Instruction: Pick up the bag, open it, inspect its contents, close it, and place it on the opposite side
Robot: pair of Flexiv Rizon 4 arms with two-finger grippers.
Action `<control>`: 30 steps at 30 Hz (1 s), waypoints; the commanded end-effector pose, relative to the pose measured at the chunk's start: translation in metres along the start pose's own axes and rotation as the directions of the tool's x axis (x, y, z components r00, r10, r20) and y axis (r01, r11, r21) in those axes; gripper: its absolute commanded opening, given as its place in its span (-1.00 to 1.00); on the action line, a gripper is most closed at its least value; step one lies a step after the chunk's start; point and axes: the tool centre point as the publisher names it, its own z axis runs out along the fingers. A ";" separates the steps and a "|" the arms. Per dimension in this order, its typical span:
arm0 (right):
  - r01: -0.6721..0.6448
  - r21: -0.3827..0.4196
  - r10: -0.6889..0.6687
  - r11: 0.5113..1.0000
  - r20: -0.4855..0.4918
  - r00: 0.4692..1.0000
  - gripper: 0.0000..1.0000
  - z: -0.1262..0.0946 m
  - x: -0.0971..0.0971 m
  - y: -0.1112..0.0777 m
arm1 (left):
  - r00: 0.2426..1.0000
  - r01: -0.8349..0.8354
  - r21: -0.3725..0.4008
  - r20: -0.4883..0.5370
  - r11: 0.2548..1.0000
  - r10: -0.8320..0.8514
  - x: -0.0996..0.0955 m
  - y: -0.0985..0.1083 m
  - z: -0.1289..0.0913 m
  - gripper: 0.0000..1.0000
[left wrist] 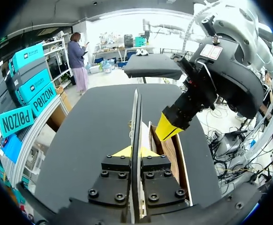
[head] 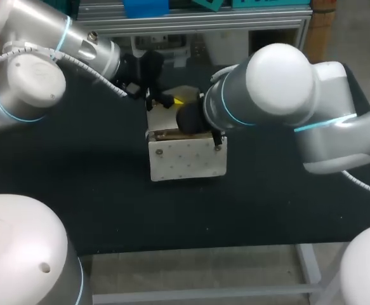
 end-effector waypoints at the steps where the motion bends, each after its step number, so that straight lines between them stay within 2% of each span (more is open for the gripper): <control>1: 0.000 0.014 0.000 1.000 0.047 0.999 -1.00 -0.020 0.013 0.000 | 0.994 0.028 -0.020 -0.108 0.999 -0.030 -0.019 0.003 0.015 -1.00; 5: -0.009 0.013 0.009 1.000 0.039 0.999 -1.00 -0.017 0.024 -0.001 | 0.990 0.055 -0.042 -0.131 0.998 -0.060 -0.038 0.019 0.042 -1.00; 7: -0.016 0.011 0.016 1.000 0.034 0.999 -1.00 -0.013 0.029 -0.002 | 0.994 0.052 -0.056 -0.092 0.997 -0.057 -0.048 0.025 0.053 -1.00; 8: -0.023 0.007 0.022 1.000 0.030 0.999 -1.00 -0.011 0.032 -0.003 | 0.993 0.044 -0.039 -0.108 0.998 -0.048 -0.054 0.028 0.056 -1.00; 10: -0.031 0.004 0.031 1.000 0.020 0.999 -1.00 -0.007 0.036 -0.005 | 0.997 0.052 -0.050 -0.060 0.997 -0.055 -0.065 0.031 0.062 -1.00; 14: -0.046 0.004 0.046 0.999 0.003 0.999 -1.00 -0.002 0.039 -0.008 | 0.998 0.050 -0.020 -0.039 0.999 -0.051 -0.085 0.032 0.059 -1.00; 21: -0.048 0.005 0.048 0.999 -0.007 0.999 -1.00 0.005 0.041 -0.009 | 0.998 0.043 -0.017 -0.040 0.999 -0.044 -0.090 0.039 0.062 -1.00; 30: -0.066 -0.016 0.065 0.998 -0.053 0.996 -1.00 0.025 0.052 -0.007 | 0.995 0.042 -0.049 -0.085 0.998 -0.046 -0.080 0.061 0.077 -1.00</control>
